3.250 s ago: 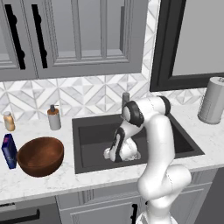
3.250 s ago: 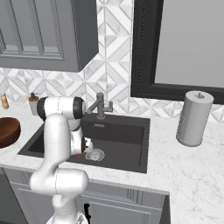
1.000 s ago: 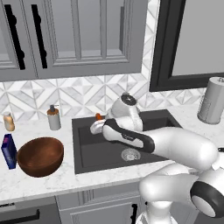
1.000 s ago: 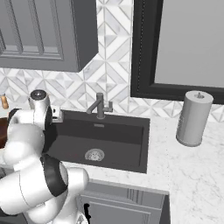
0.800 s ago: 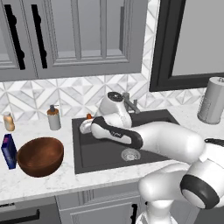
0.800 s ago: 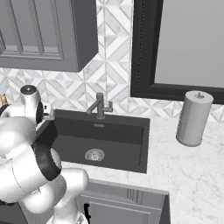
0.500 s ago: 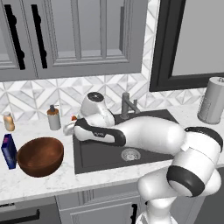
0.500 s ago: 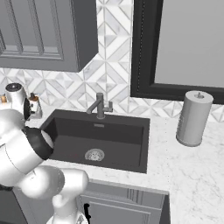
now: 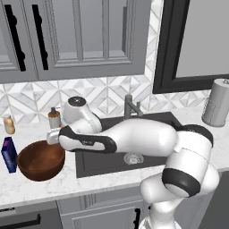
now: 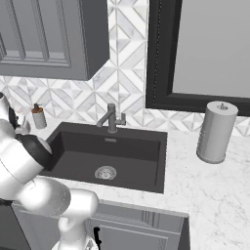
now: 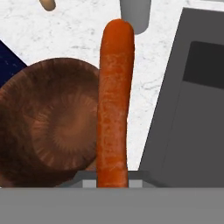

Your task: Pick the carrot from the sink and place it in the bowl. Then pick the bowl and place it in the microwave. Then close the microwave door and press the start button.

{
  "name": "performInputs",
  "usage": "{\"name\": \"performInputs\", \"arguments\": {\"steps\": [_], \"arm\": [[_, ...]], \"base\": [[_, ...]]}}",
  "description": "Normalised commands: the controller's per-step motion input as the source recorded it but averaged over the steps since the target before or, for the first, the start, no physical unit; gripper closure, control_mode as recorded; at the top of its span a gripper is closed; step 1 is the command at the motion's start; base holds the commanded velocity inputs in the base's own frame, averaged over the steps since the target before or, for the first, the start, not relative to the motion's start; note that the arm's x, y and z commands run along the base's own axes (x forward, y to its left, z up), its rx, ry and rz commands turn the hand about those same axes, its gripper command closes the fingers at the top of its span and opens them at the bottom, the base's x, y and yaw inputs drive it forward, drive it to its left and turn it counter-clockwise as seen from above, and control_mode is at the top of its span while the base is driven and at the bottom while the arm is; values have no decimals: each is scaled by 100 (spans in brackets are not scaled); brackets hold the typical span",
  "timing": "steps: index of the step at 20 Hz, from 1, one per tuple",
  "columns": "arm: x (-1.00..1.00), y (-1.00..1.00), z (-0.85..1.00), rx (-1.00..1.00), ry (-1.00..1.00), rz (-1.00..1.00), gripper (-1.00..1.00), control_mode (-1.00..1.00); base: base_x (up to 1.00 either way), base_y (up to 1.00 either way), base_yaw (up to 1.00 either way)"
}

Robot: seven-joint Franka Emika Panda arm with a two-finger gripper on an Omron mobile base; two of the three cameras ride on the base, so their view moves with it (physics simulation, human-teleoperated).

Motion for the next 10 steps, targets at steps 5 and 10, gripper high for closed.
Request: {"name": "performInputs", "arguments": {"steps": [5,10], "arm": [[-21,46,-22,0,0,0,100,-100],[-1,42,-36,0,0,0,100,-100]], "base": [[0,0,0],[0,0,0]]}}
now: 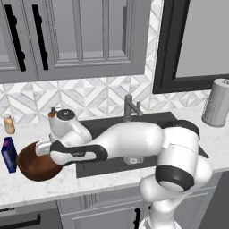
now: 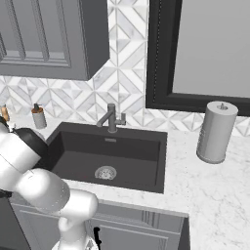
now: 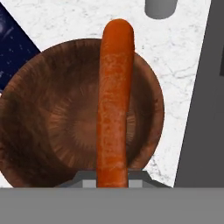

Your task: Pick the carrot from the sink and place it in the bowl. Then pick the bowl and place it in the microwave. Then close the microwave door and press the start button.

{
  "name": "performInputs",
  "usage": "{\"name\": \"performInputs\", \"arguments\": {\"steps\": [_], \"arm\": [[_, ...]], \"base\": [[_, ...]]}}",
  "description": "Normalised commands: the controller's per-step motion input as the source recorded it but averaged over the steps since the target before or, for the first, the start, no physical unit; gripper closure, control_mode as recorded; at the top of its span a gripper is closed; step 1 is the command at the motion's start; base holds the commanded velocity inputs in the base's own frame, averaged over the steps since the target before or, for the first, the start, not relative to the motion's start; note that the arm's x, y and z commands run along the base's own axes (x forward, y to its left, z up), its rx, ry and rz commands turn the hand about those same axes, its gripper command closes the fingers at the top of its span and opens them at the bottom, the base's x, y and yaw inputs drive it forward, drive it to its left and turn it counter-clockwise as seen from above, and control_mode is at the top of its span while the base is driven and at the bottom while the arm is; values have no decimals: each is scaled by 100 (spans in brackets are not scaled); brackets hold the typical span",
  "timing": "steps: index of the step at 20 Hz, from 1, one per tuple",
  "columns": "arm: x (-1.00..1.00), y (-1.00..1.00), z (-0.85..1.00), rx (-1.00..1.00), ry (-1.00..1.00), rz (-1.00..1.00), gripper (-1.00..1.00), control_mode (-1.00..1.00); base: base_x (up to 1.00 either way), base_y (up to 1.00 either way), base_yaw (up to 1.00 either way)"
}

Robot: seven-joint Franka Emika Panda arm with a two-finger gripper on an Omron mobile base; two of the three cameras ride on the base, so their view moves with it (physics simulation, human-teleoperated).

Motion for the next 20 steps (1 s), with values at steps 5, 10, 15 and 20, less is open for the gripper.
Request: {"name": "performInputs", "arguments": {"steps": [5,10,15,20], "arm": [[-5,33,-13,0,4,0,100,-100],[0,23,-21,-3,4,0,100,-100],[0,19,-27,-3,0,0,100,-100],[0,16,-16,-2,0,0,-100,-100]], "base": [[0,0,0],[0,0,0],[0,0,0],[0,0,0]]}}
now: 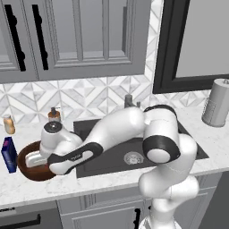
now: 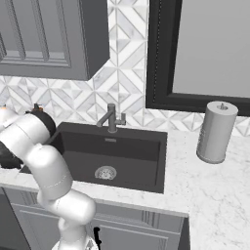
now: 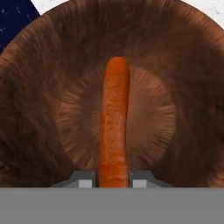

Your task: Pick the carrot from the sink and place it in the bowl. Then pick the bowl and place it in the microwave. Then close the microwave door and press the start button.

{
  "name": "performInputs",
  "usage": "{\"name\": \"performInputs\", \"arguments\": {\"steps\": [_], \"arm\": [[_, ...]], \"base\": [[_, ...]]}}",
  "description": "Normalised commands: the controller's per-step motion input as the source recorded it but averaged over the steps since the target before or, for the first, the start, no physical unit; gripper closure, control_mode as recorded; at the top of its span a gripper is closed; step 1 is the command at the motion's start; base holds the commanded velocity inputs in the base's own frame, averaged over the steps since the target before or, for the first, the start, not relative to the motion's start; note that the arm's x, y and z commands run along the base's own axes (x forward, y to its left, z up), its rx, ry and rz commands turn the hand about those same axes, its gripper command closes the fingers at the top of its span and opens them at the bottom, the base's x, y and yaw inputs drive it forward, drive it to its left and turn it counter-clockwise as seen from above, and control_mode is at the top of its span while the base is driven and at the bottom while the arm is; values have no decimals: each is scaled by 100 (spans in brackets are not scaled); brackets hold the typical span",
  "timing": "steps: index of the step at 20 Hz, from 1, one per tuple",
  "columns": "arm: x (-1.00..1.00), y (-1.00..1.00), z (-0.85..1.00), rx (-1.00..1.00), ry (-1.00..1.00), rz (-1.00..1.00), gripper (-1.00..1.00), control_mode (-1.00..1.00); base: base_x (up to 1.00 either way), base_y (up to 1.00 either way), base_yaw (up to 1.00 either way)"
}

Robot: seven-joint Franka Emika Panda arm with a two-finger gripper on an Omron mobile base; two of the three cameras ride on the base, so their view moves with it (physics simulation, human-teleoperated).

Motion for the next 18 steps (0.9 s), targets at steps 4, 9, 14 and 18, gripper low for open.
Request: {"name": "performInputs", "arguments": {"steps": [4,9,14,18], "arm": [[0,1,1,0,0,0,-100,-100],[-1,-3,30,0,0,-1,-100,-100],[-5,-55,31,3,0,-7,-100,-100],[0,-73,0,1,0,-2,-100,-100]], "base": [[0,0,0],[0,0,0],[0,0,0],[0,0,0]]}}
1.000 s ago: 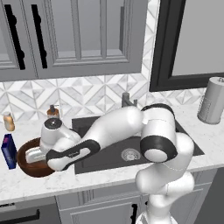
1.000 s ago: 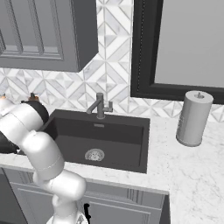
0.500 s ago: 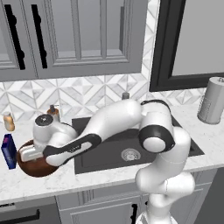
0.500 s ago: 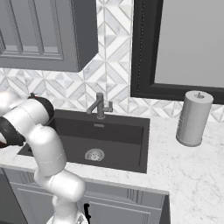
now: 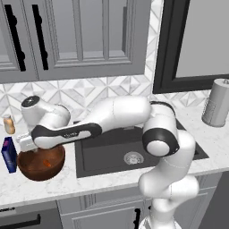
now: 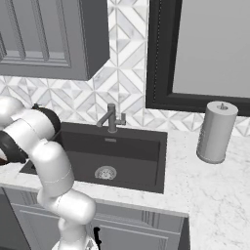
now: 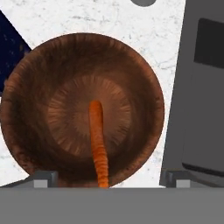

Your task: Pick the carrot from the sink and place it in the bowl. Then pick the bowl and place it in the microwave. Then close the microwave door and press the start button.

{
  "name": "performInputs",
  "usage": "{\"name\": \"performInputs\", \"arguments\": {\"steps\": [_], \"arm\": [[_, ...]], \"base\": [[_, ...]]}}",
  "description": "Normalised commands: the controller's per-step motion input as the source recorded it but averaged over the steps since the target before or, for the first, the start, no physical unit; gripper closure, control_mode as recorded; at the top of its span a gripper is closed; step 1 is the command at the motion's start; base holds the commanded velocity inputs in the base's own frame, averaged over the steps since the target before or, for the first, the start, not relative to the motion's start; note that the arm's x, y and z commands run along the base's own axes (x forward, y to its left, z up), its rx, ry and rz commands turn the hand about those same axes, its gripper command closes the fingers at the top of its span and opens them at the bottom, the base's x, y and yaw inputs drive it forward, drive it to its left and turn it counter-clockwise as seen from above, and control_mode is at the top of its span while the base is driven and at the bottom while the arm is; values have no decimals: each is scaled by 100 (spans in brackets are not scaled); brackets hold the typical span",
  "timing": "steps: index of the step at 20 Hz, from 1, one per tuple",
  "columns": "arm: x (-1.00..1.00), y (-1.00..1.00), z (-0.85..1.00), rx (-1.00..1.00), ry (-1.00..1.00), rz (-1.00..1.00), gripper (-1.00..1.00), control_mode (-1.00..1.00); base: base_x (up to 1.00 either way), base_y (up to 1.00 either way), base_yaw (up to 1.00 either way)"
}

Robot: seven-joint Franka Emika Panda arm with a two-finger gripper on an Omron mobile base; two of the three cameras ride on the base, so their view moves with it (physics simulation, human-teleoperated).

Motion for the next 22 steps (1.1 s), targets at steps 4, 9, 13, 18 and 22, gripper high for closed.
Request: {"name": "performInputs", "arguments": {"steps": [4,9,13,18,22], "arm": [[0,-66,-8,5,0,0,-100,-100],[0,-67,-8,6,0,0,-100,-100],[-1,-57,-38,10,0,0,-100,-100],[-1,-25,-35,12,0,0,-100,-100],[23,23,-11,5,7,0,-100,-100]], "base": [[0,0,0],[0,0,0],[0,0,0],[0,0,0],[0,0,0]]}}
